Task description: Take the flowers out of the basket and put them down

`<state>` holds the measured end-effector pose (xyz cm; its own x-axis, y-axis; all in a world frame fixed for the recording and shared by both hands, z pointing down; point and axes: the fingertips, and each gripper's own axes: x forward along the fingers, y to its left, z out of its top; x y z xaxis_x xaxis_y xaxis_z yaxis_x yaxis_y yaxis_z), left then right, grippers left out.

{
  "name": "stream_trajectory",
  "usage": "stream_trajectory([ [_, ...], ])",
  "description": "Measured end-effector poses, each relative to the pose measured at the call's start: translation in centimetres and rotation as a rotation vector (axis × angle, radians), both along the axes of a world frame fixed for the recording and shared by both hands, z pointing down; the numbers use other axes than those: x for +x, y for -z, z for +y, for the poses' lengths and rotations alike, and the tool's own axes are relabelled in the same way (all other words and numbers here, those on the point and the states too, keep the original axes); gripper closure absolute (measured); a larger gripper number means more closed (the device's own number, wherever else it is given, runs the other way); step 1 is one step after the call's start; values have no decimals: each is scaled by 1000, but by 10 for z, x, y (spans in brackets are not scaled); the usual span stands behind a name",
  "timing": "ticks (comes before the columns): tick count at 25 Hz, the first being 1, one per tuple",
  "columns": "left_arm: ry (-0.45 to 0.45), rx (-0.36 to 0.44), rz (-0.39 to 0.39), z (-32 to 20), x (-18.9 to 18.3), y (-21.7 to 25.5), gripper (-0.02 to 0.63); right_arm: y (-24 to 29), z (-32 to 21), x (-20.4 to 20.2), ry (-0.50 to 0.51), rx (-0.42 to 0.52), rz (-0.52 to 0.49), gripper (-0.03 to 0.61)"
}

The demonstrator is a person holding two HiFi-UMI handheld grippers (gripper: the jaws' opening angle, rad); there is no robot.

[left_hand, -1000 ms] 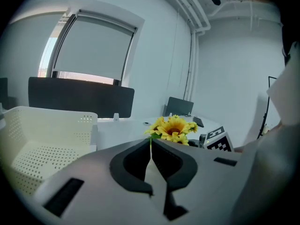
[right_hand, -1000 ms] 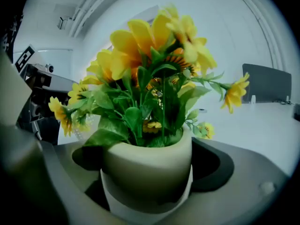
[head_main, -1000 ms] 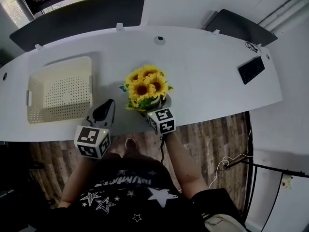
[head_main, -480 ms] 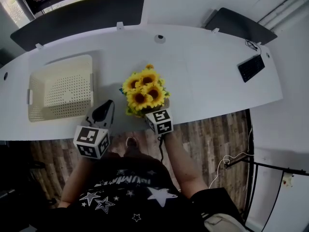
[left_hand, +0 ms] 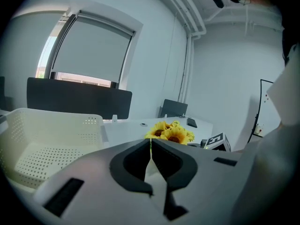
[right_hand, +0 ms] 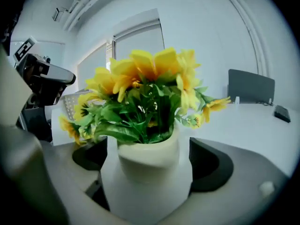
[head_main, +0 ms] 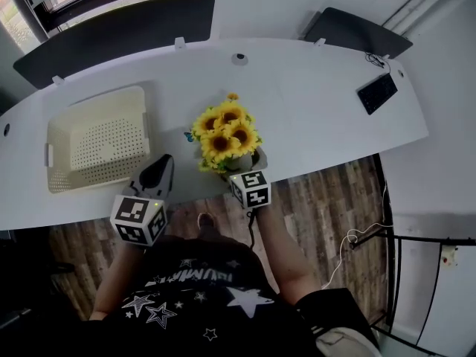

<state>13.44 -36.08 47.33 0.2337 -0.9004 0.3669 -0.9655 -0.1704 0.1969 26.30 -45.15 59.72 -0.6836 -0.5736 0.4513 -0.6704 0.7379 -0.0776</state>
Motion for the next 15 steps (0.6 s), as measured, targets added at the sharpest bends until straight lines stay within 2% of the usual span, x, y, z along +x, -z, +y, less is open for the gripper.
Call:
stream_trajectory([
  [4, -52, 12, 1, 15, -7, 7, 597, 13, 12, 9, -76, 20, 10, 46],
  [8, -92, 36, 7, 32, -20, 19, 597, 36, 29, 14, -153, 41, -30, 46],
  [15, -113, 70, 20, 66, -59, 32, 597, 71, 69, -11, -188, 97, -68, 74],
])
